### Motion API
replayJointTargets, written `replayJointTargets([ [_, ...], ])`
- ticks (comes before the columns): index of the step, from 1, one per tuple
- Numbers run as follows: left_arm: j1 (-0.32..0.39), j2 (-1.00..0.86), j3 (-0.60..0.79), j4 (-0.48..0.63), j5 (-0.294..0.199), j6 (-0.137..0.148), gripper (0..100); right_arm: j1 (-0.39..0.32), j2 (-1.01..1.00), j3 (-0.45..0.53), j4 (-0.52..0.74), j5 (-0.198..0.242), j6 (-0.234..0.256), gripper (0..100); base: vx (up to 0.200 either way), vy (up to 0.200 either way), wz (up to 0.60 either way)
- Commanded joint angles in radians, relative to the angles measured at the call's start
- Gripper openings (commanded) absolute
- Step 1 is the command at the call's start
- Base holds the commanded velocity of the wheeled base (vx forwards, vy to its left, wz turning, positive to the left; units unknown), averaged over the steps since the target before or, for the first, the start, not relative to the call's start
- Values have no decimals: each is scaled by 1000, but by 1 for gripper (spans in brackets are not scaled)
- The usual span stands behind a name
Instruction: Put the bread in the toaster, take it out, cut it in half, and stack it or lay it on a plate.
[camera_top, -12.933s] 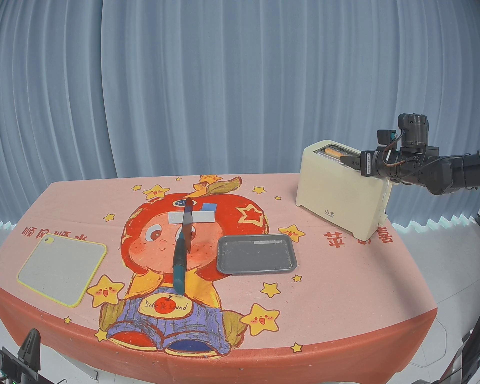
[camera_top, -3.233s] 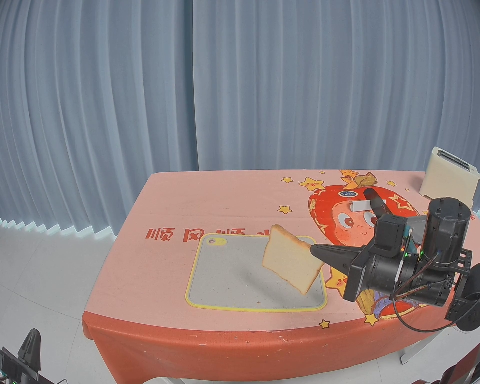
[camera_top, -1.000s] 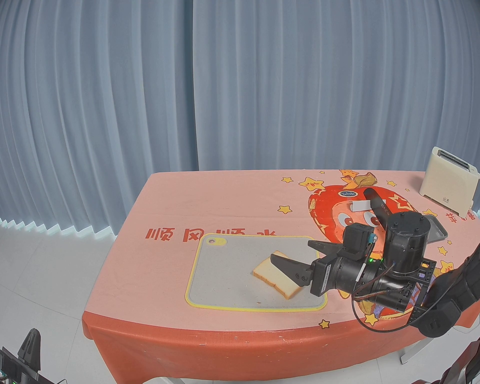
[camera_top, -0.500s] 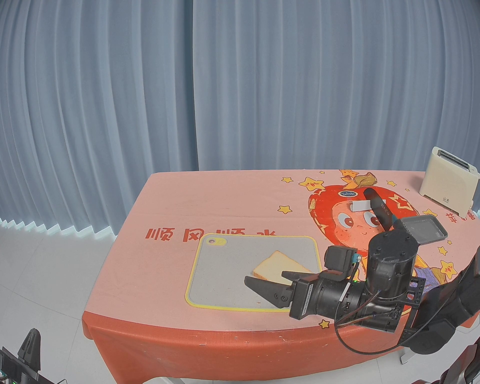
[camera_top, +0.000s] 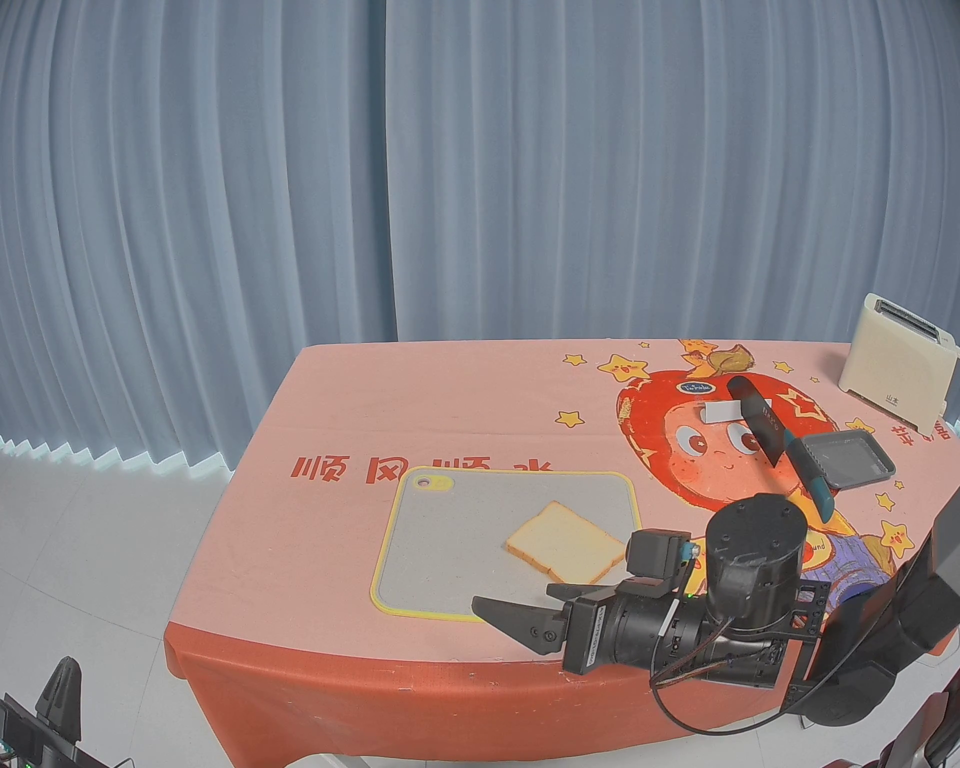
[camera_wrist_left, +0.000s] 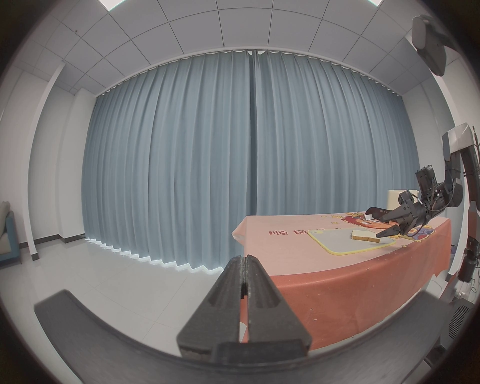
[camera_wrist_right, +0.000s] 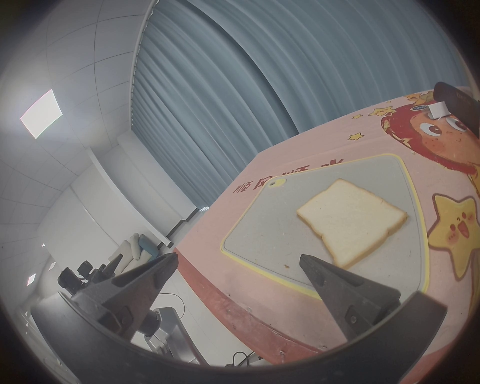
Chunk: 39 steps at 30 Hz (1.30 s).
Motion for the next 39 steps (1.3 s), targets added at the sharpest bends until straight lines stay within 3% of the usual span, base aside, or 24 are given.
replayJointTargets([
  [1, 1, -16, 18, -1, 0, 0, 0, 0, 14, 12, 0, -1, 0, 100, 0, 0, 0],
  [19, 1, -16, 18, 0, 0, 0, 0, -40, 16, -20, 89, -45, -6, 100, 0, 0, 0],
  [26, 1, -16, 18, 0, 0, 0, 0, -76, 12, -36, 89, -81, -59, 100, 0, 0, 0],
  [39, 1, -16, 18, -1, 0, -2, 0, -156, 43, -91, 75, -154, -111, 100, 0, 0, 0],
])
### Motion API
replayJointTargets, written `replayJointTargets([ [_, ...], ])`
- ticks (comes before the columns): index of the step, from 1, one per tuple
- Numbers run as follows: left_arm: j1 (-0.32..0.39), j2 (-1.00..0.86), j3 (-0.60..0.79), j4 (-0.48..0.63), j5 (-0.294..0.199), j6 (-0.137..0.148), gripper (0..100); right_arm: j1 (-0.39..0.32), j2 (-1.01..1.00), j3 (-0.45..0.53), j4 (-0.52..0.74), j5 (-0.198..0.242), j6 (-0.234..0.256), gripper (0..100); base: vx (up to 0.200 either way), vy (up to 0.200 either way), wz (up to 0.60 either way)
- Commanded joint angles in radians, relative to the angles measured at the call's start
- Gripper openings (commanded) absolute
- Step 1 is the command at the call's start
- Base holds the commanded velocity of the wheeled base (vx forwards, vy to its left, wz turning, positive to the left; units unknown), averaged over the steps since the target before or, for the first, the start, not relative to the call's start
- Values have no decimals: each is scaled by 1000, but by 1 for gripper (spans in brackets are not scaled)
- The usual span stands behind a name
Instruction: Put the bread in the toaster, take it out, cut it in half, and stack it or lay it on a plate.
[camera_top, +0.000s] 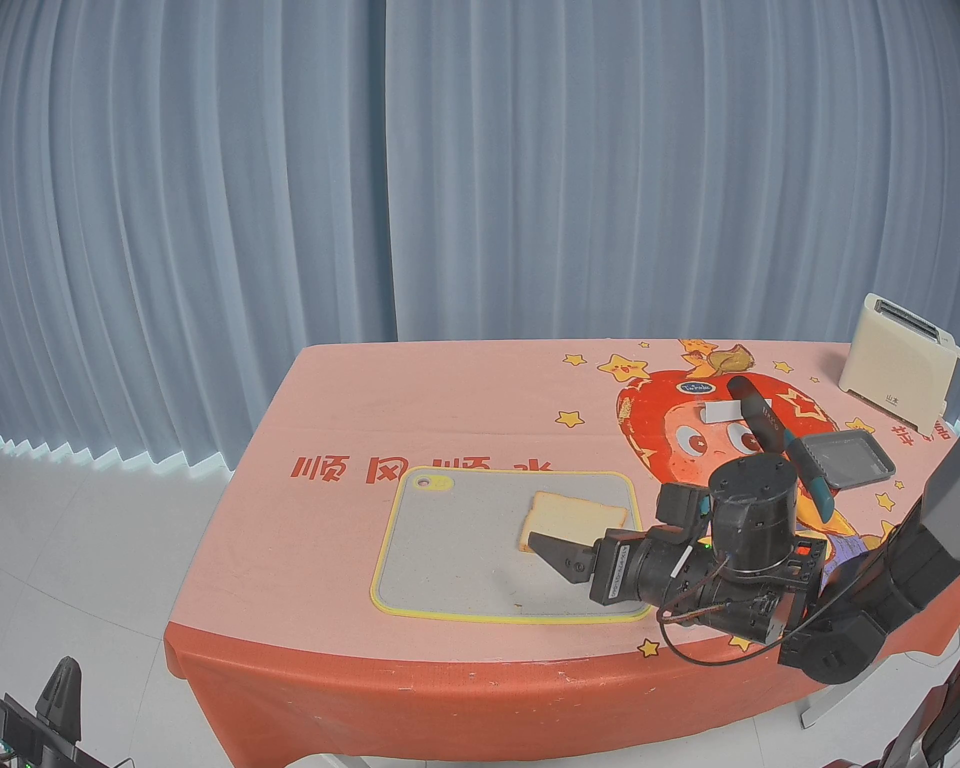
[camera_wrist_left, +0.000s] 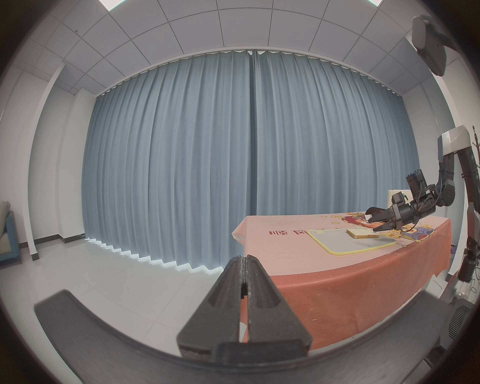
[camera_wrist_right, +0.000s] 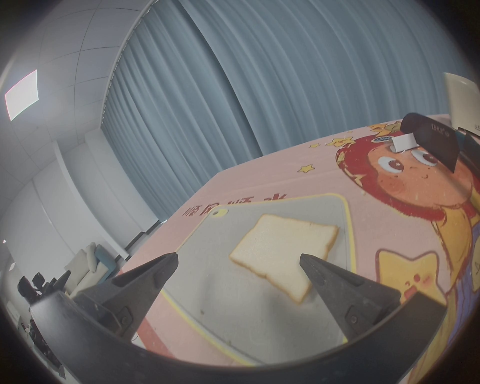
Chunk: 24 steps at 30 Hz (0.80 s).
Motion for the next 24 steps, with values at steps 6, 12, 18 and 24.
replayJointTargets([
  [6, 0, -16, 18, -1, 0, -2, 0, -15, -98, -66, 11, -13, -4, 100, 0, 0, 0],
  [12, 0, -16, 18, -1, 0, 0, 0, -73, -69, -356, 348, 30, -78, 100, 0, 0, 0],
  [18, 0, -16, 18, -1, 0, 0, 0, -116, 34, -630, 663, 142, -79, 100, 0, 0, 0],
  [24, 0, -16, 18, -1, 0, -2, 0, -124, 149, -670, 672, 142, -87, 100, 0, 0, 0],
])
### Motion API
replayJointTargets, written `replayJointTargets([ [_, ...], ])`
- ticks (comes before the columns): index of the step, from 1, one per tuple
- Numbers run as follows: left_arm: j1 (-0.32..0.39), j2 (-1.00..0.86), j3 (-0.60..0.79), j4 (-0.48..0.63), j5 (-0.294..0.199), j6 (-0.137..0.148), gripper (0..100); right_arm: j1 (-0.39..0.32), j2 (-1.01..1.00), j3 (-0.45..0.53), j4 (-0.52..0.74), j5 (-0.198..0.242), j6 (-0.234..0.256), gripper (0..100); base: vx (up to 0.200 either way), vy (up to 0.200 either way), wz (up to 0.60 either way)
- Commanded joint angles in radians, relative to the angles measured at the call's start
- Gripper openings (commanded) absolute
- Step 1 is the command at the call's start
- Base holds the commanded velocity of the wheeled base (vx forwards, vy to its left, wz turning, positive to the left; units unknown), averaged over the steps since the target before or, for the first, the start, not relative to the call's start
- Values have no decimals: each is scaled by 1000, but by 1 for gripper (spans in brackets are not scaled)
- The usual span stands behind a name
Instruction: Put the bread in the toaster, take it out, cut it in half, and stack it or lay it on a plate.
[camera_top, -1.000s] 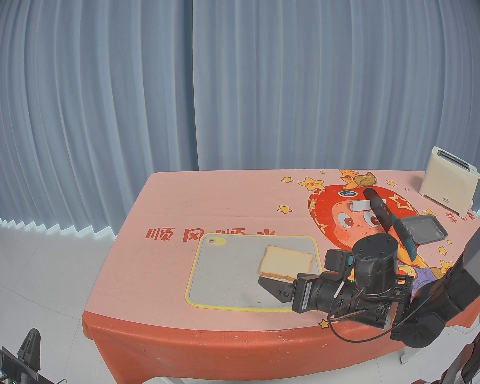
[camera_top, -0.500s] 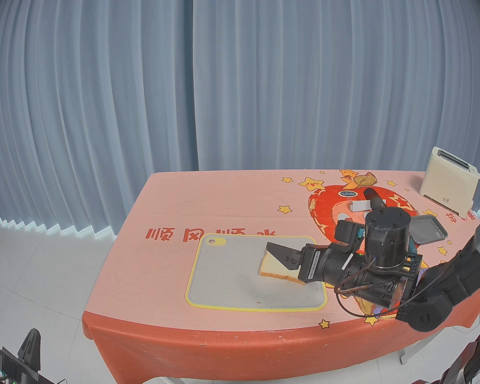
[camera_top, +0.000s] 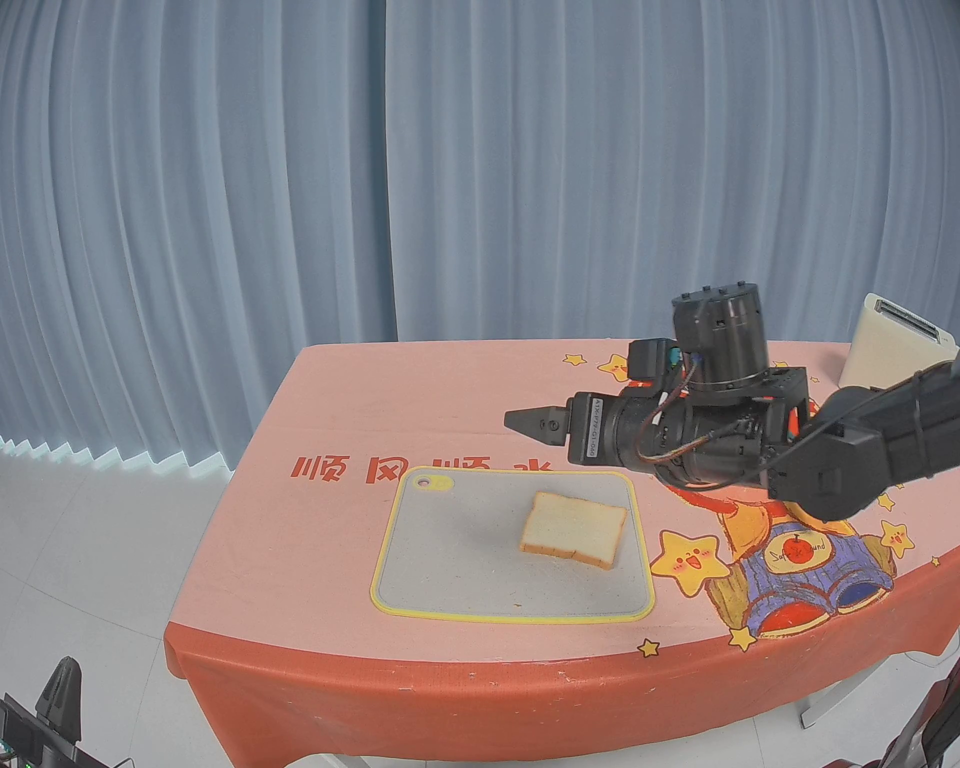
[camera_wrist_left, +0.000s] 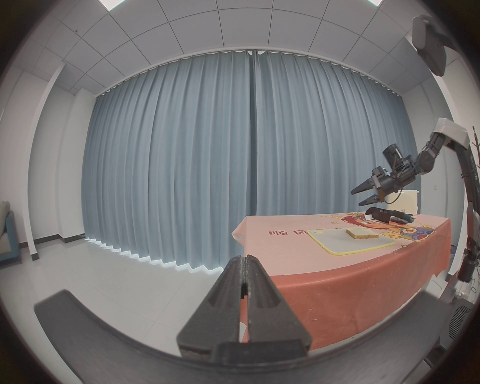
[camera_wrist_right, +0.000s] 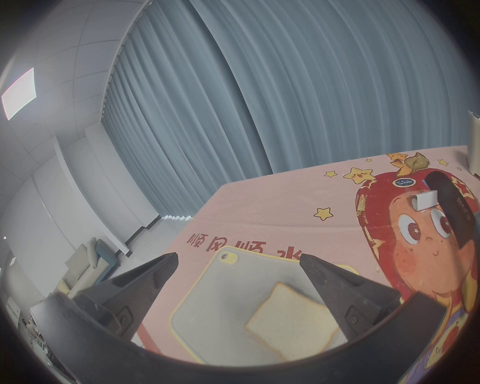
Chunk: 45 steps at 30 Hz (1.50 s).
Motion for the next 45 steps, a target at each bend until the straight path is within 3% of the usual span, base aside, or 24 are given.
replayJointTargets([
  [1, 0, -16, 18, -1, 1, -2, 0, -24, 149, -83, 48, 26, -12, 100, 0, 0, 0],
  [14, 0, -16, 18, -1, 1, -2, 0, 25, 150, -43, 53, 16, -12, 100, 0, 0, 0],
  [34, 0, -16, 18, 0, 1, -2, 0, 33, 213, -73, 48, 12, -14, 100, 0, 0, 0],
  [45, 0, -16, 18, -1, 1, 0, 0, 130, 201, -24, 48, 7, -11, 100, 0, 0, 0],
])
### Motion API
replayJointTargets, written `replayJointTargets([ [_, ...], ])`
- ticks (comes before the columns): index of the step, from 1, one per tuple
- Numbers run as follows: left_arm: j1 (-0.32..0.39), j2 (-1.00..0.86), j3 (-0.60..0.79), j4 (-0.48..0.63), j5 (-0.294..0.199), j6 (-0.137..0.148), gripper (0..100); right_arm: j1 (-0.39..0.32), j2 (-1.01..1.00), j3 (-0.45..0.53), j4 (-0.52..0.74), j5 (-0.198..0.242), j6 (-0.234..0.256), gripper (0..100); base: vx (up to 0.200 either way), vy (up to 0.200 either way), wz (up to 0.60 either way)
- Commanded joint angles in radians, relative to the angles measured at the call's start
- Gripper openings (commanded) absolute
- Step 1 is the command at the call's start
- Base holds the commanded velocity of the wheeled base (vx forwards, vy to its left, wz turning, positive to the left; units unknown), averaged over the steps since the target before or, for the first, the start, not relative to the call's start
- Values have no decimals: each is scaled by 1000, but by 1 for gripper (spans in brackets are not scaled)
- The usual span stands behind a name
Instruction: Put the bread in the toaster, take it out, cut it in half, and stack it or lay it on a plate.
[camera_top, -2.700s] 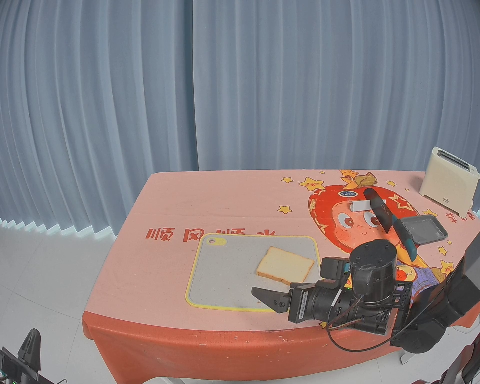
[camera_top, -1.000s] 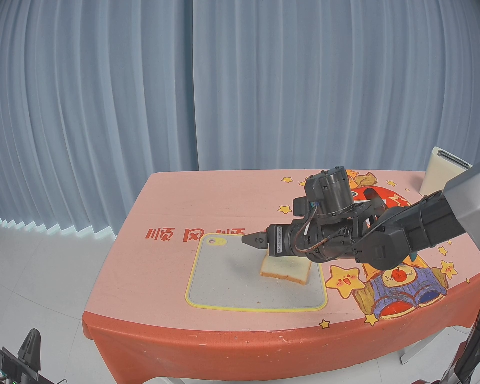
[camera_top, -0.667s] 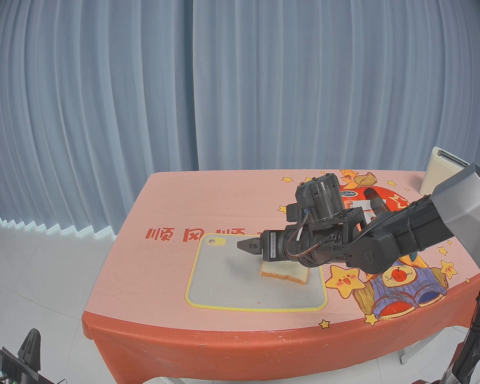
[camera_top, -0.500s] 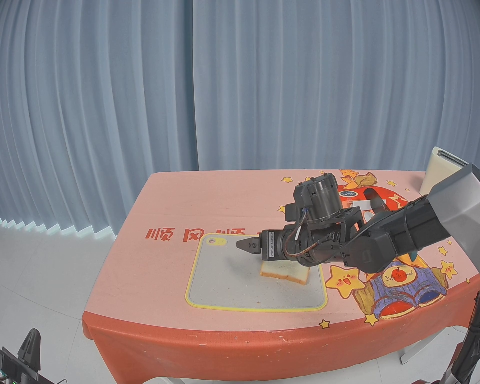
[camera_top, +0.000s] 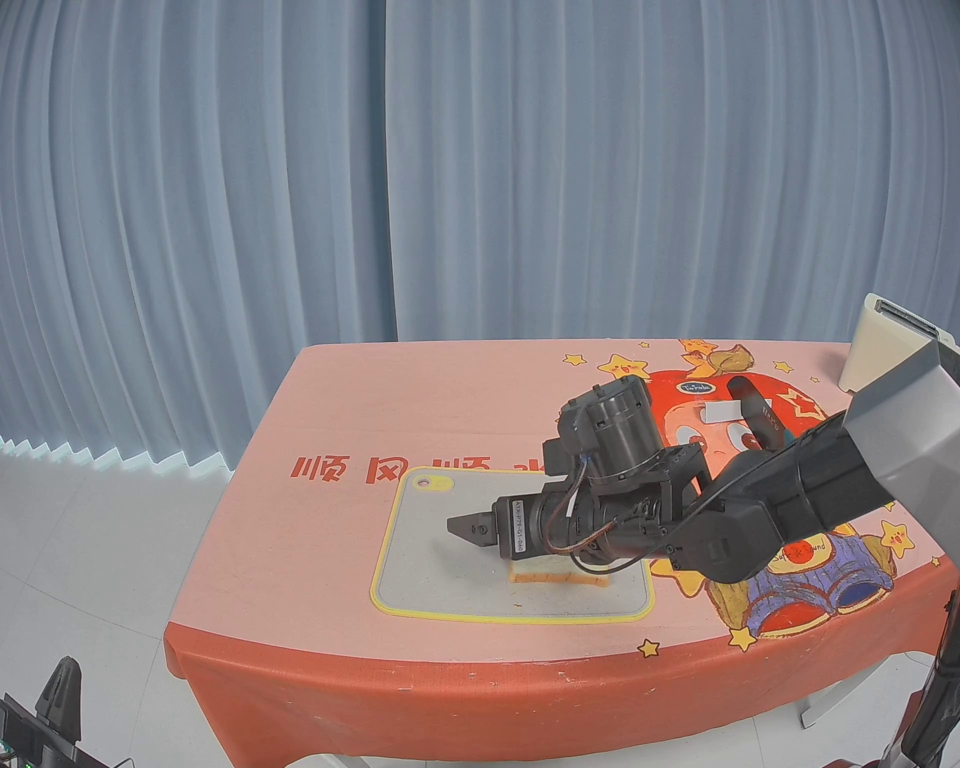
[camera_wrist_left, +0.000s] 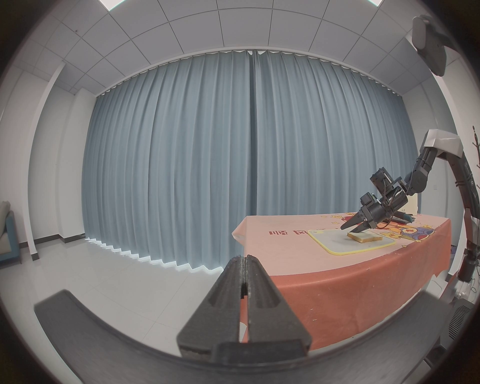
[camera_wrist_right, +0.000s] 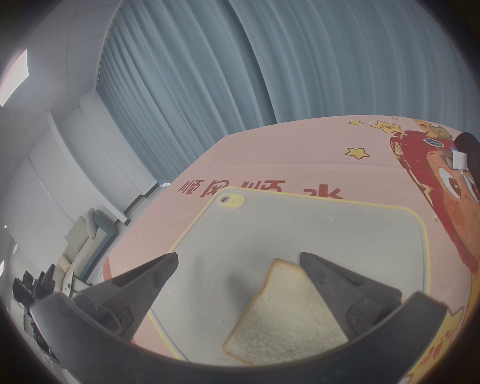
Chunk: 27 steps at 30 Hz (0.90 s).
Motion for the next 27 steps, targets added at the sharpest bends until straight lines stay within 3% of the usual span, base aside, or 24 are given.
replayJointTargets([
  [1, 0, -16, 18, 1, 0, 0, 0, 43, -13, 14, 7, -3, 0, 100, 0, 0, 0],
  [10, 0, -16, 18, -1, 0, 0, 0, 75, -115, 28, 15, -1, 3, 100, 0, 0, 0],
  [21, 0, -16, 18, 1, 0, 2, 0, 110, -364, 335, 7, -1, 0, 100, 0, 0, 0],
  [27, 0, -16, 18, -1, 0, 0, 0, 115, -362, 392, 4, -3, 1, 100, 0, 0, 0],
])
